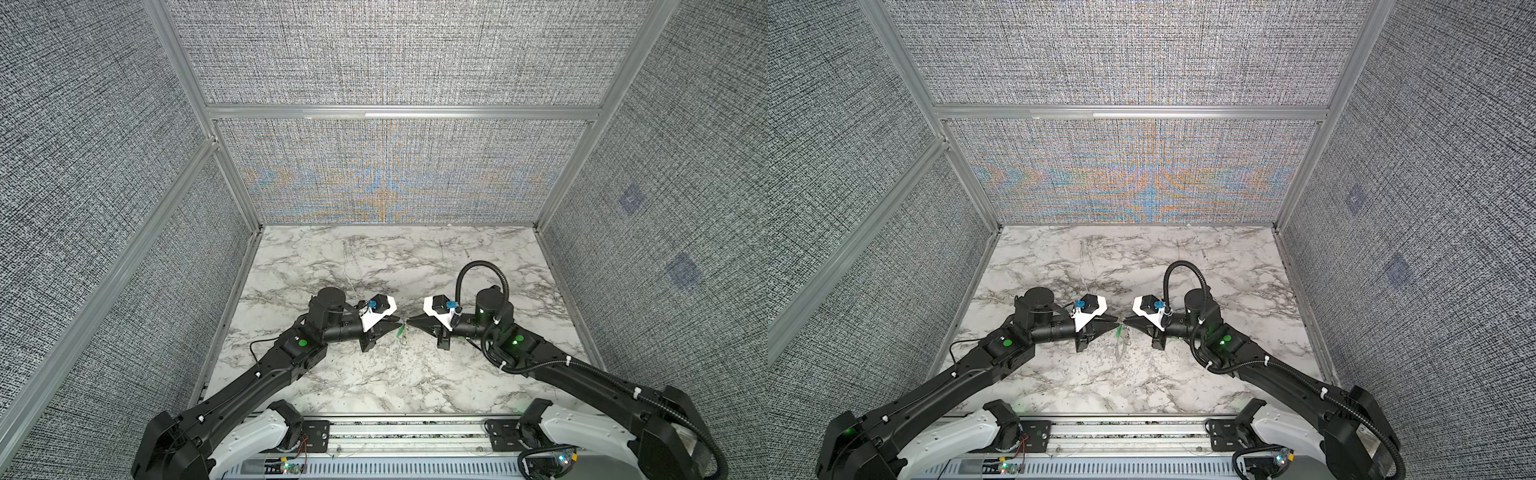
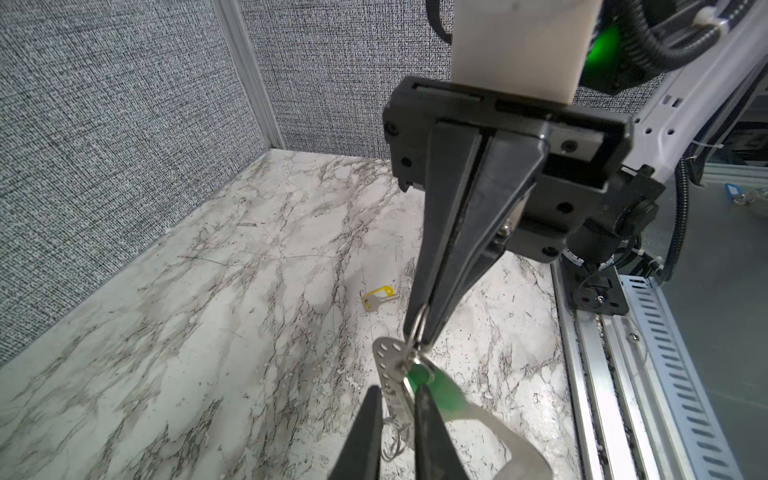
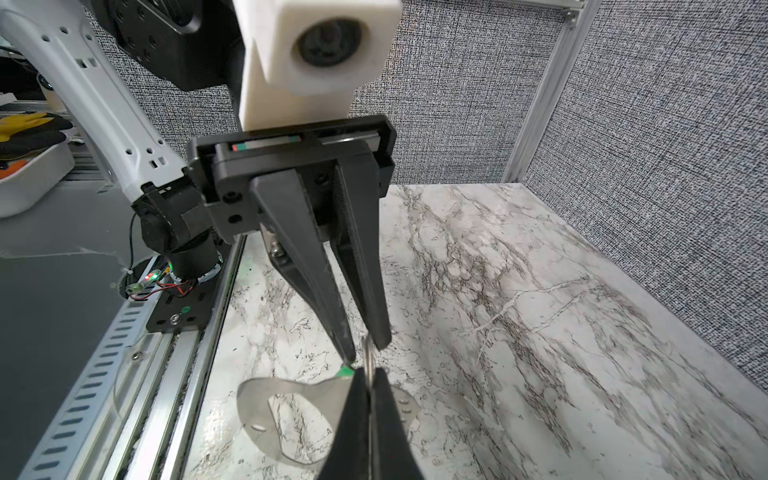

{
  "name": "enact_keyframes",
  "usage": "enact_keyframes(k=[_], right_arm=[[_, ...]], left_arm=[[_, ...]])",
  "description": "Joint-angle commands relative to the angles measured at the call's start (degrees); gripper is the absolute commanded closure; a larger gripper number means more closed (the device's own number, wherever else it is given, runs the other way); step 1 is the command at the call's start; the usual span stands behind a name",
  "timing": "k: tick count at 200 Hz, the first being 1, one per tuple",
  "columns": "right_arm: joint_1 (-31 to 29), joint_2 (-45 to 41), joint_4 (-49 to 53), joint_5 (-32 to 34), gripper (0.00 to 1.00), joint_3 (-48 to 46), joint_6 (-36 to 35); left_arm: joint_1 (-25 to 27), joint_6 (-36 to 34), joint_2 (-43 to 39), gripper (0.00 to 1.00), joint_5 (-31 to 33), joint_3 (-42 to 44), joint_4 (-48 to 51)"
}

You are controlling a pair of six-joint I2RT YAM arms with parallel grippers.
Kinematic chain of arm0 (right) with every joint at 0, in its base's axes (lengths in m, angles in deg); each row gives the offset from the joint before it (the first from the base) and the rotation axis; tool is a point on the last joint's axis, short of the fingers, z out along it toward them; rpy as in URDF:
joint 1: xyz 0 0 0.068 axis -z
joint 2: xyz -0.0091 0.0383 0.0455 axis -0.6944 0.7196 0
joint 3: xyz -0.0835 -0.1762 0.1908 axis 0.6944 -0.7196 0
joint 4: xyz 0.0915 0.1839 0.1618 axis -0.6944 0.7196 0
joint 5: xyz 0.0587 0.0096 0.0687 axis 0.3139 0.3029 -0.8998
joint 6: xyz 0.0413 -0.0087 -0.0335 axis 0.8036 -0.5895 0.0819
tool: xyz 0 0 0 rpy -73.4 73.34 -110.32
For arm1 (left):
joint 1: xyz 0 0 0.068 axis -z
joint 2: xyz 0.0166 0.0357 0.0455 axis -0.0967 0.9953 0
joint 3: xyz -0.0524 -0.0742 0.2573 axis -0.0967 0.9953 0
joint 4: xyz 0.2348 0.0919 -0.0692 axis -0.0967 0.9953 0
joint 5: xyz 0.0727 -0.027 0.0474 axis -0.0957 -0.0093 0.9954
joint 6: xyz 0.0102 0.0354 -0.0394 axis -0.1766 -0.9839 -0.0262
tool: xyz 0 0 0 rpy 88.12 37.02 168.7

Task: Remove the keys from the keyring

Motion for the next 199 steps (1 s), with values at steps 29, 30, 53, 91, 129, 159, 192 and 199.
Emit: enact_keyframes(k=[29, 30, 53, 91, 129, 159, 192, 199], right_arm=[[0.10, 1.02, -0.57, -1.95, 1.00, 1.05, 1.22], [0.05, 1.00, -0.58, -1.95, 1.00, 1.01, 1.20], [0.10, 1.24, -0.57, -2.47, 1.00, 1.25, 1.39], [0.08, 1.38, -0.57, -3.17, 1.00, 1.37, 1.63], [0.05, 1.49, -0.24, -3.47, 1.00, 1.49, 1.87], [0.05, 1.43, -0.10, -3.51, 1.00, 1.44, 1.77], [0.10, 1.36, -0.51, -3.49, 1.00, 1.54, 1.94], [0.10, 1.54, -0.51, -3.77, 1.00, 1.62, 2.05]], left_arm=[[0.04, -1.25, -0.42, 0.86, -3.33, 0.20, -2.58], [0.04, -1.27, -0.41, 0.86, -3.38, 0.19, -2.62], [0.04, -1.30, -0.13, 0.88, -4.11, 0.12, -3.17], [0.04, -1.21, 0.11, 0.88, -4.42, 0.16, -3.98], [0.04, -1.04, -0.09, 0.88, -4.32, 0.34, -4.77], [0.04, -1.69, -0.63, 0.82, -3.44, 0.75, -4.17], [0.04, -2.18, -1.46, 0.82, -3.52, 1.38, -4.24], [0.04, -2.18, -1.28, 0.83, -3.68, 1.32, -4.25]])
